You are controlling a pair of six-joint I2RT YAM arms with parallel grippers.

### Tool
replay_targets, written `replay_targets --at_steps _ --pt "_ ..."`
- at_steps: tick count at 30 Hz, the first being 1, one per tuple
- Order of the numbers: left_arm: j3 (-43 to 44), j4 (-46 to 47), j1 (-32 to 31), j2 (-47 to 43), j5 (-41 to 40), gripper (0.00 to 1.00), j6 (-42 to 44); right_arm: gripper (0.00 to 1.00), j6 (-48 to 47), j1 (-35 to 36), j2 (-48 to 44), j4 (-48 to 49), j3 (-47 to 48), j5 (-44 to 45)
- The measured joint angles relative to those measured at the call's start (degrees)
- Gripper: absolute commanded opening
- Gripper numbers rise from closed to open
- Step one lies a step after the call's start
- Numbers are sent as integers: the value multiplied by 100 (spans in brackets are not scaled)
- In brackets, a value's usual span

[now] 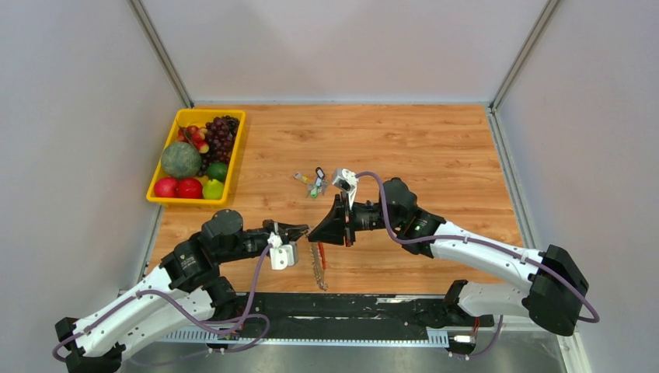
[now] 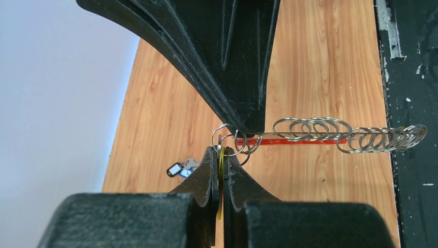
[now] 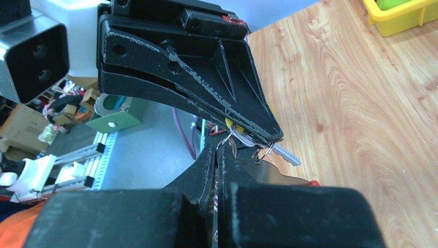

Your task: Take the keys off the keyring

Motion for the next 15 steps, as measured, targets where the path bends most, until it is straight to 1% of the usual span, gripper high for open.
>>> replay_targets --at_steps 4,15 --pt "0 103 2 -15 11 0 7 0 343 -24 0 267 -35 -37" --pt "2 236 2 -22 33 0 20 0 1392 -103 0 1519 -555 107"
